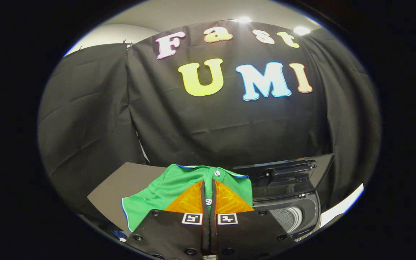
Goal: Put the clothes into the washing machine and then close the washing machine lid.
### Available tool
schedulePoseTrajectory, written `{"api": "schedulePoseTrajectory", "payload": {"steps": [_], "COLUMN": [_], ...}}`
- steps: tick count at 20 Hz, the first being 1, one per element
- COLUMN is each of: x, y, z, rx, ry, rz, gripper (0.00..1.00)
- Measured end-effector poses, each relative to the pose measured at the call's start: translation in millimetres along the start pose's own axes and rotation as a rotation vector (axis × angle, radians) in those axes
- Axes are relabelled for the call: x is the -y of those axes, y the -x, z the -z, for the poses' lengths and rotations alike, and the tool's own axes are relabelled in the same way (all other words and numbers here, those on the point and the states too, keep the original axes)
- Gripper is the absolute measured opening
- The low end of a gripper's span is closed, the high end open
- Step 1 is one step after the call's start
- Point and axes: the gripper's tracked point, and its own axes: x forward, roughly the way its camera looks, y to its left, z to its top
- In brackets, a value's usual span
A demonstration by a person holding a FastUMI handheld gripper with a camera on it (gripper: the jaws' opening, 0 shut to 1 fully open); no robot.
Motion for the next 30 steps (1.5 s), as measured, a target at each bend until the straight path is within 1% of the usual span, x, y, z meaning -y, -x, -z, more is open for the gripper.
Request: {"api": "schedulePoseTrajectory", "payload": {"steps": [7, 15, 19, 23, 30], "x": [55.3, 122.2, 152.7, 184.9, 209.5], "y": [11.5, 13.5, 7.6, -4.4, -25.6], "z": [-3.0, 15.9, 38.2, 64.9, 117.3], "rx": [0.03, 0.005, -0.028, -0.058, -0.118], "ry": [-0.011, -0.011, 0.014, 0.037, 0.041], "rz": [0.057, 0.118, 0.14, 0.182, 0.199], "gripper": [0.01, 0.01, 0.01, 0.01, 0.02]}}
